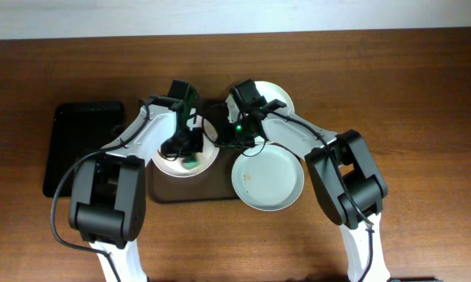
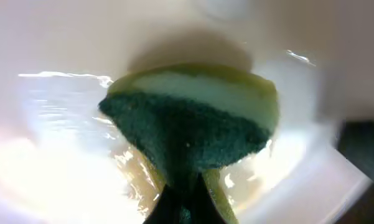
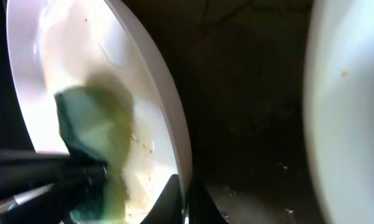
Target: Clean dirty plates on tray and stack at the side
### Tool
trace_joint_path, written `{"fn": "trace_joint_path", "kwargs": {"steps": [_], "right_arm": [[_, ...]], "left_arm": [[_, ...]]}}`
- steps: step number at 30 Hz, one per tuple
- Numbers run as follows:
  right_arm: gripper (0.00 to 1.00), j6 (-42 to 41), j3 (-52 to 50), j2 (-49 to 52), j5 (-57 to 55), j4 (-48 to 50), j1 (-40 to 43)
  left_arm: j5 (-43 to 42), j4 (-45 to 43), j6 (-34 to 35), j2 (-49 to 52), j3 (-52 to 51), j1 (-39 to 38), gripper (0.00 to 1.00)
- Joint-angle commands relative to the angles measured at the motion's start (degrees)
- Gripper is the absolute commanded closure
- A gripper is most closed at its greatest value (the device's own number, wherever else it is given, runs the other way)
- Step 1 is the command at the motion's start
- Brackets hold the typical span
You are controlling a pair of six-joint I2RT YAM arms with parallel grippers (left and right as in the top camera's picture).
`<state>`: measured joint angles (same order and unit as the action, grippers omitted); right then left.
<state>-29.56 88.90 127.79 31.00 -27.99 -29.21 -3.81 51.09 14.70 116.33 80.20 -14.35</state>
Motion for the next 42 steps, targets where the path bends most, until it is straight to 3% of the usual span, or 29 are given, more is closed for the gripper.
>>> {"fn": "trace_joint_path", "kwargs": {"steps": [1, 3, 6, 9, 16, 27, 31, 37, 42], "right_arm": [[0.96, 0.8, -0.5, 0.6, -0.4, -1.5, -0.3], [0.96, 0.8, -0.5, 0.6, -2.2, -2.7, -0.3], [0.96, 1.0, -0.5, 0.2, -2.8, -3.5, -0.3], [0.96, 2.3, -0.4, -4.1, -7.6, -6.4, -0.4], [0.96, 7.9, 3.8, -17.6, -23.2, -19.6, -0.4], [0.96, 9.4, 7.8, -17.9, -39.6, -34.0, -4.5], [0.96, 8.9, 8.9, -17.9, -54.3, -33.6, -6.4], [0.96, 1.8, 8.9, -17.9, -80.0, -30.9, -17.4], [0.96, 1.8, 8.9, -17.9, -89.4, -29.2, -23.2]], "left_arm": [[14.8, 1.7, 5.5, 1.1, 0.8, 4.2, 0.99], [14.8, 7.0, 5.4, 1.1, 7.0, 6.8, 0.99], [12.7, 19.6, 2.4, 1.1, 26.5, 8.5, 0.99], [8.6, 22.1, 2.1, 1.1, 33.6, 8.6, 1.00], [6.2, 22.3, 2.1, 1.1, 33.2, 8.5, 0.99], [6.1, 23.2, 2.1, 1.1, 33.1, 8.5, 1.00], [5.0, 23.1, 2.2, 1.1, 33.1, 8.1, 1.00], [4.9, 23.1, 2.1, 1.1, 33.1, 5.9, 1.00], [5.1, 23.1, 2.1, 1.1, 33.1, 5.9, 0.99]]}}
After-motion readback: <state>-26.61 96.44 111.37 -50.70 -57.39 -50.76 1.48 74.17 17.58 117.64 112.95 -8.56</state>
